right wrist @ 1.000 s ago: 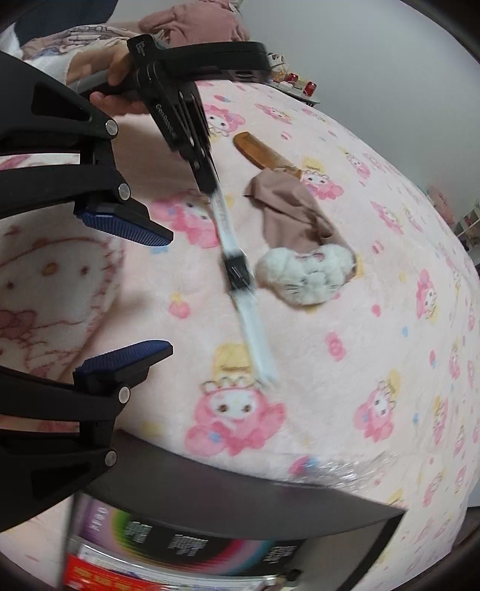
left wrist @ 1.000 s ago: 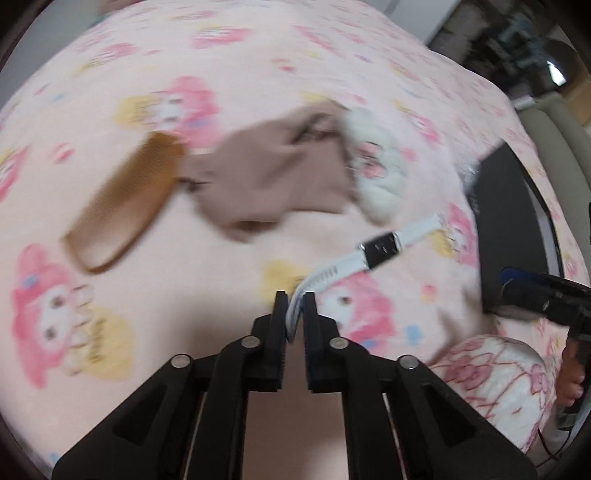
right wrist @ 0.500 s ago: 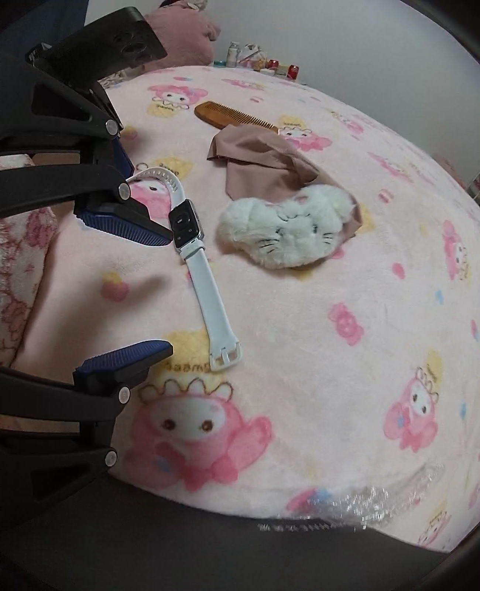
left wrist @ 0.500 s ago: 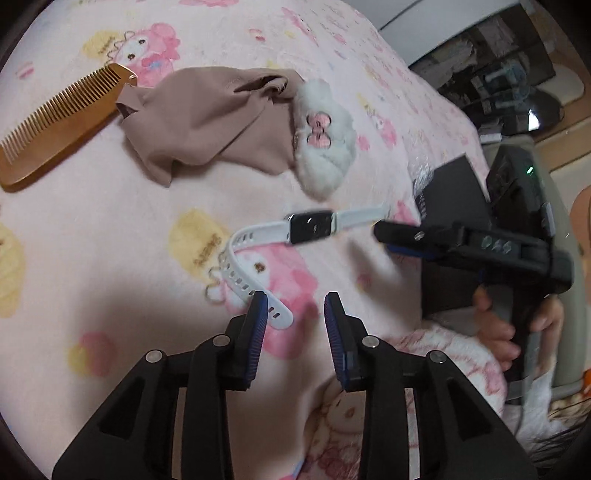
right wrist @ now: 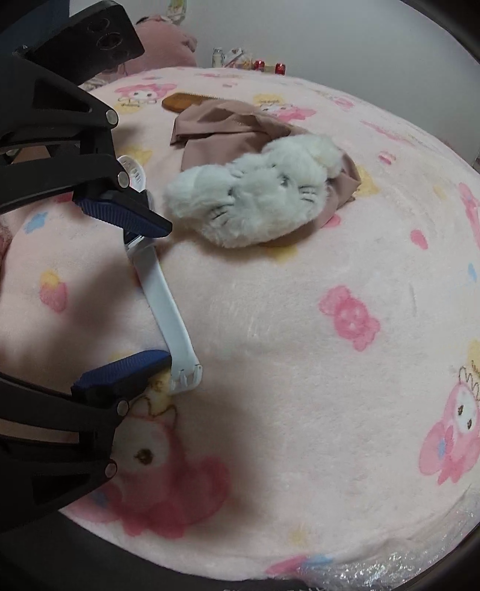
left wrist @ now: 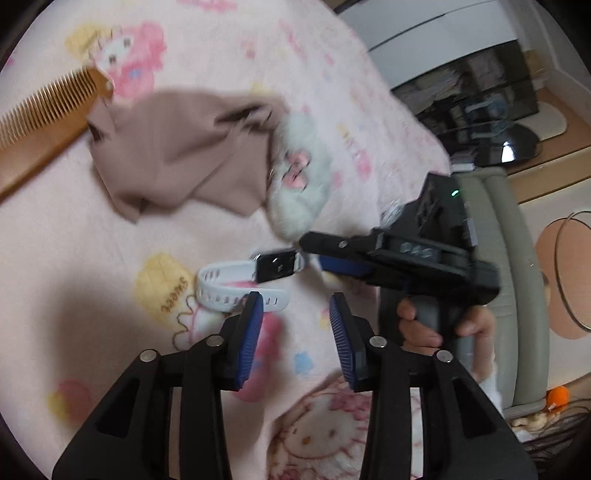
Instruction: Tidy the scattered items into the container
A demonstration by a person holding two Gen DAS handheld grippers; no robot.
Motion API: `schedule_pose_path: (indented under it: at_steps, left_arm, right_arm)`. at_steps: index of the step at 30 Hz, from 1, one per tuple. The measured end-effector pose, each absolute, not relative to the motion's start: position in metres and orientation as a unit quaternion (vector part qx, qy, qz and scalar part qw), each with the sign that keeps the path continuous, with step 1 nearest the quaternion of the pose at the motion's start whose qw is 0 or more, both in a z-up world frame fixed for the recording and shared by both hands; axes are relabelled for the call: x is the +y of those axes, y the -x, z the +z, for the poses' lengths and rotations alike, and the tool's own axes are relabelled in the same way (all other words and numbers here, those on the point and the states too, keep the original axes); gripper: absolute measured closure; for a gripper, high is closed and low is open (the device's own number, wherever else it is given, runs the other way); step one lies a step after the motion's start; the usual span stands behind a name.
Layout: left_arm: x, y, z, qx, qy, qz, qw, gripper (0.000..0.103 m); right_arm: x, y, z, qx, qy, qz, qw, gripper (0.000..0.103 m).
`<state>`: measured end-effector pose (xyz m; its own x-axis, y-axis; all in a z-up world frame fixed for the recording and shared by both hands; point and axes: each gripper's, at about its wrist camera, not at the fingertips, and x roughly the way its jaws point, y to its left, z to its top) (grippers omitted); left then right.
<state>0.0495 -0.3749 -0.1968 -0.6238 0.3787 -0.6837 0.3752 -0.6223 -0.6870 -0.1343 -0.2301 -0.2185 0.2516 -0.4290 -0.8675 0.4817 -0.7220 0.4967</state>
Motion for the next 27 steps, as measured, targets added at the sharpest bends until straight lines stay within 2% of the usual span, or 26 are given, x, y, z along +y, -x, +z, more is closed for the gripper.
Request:
schedule_pose_path:
  at_steps: [1,3,5,8,14,20,25,27]
  left_arm:
    - [-0.377,-0.054,-0.192,-0.429,0.427,0.795,-0.013,0.06]
    - [-0.38,-0.062,-0.184,-0.414,0.424,0.805,-0.042,0.06]
    - [-0.382,-0.068,-0.179,-0.409,0.418,0.81,-0.049,0.06]
    - [-0.383,-0.073,-0.172,-0.407,0.403,0.819,-0.039,0.06]
    - [-0.366,-0.04,-0.178,-0.343,0.439,0.83,-0.031,0.06]
    - [-0.335,0.017,-0.198,-0.222,0.517,0.826,-0.036,0.059]
    - [-0.321,0.046,-0.215,-0.161,0.558,0.813,-0.042,0.044]
    - [-0.317,0.052,-0.219,-0.141,0.564,0.813,-0.047,0.046]
  right_arm:
    - [-0.23,0.135,-0.216,0.017,-0.692,-0.615,0.378,0.057]
    - [-0.229,0.136,-0.211,0.02,-0.679,-0.625,0.383,0.066]
    - [-0.229,0.136,-0.206,0.017,-0.67,-0.631,0.391,0.083]
    - [-0.227,0.132,-0.195,0.012,-0.648,-0.645,0.406,0.09]
    - [-0.225,0.127,-0.182,0.012,-0.632,-0.654,0.415,0.091]
    - [-0.214,0.121,-0.173,0.011,-0.63,-0.674,0.386,0.091]
    - [-0.201,0.118,-0.178,0.014,-0.647,-0.665,0.372,0.082]
    - [-0.201,0.117,-0.178,0.015,-0.65,-0.664,0.37,0.08]
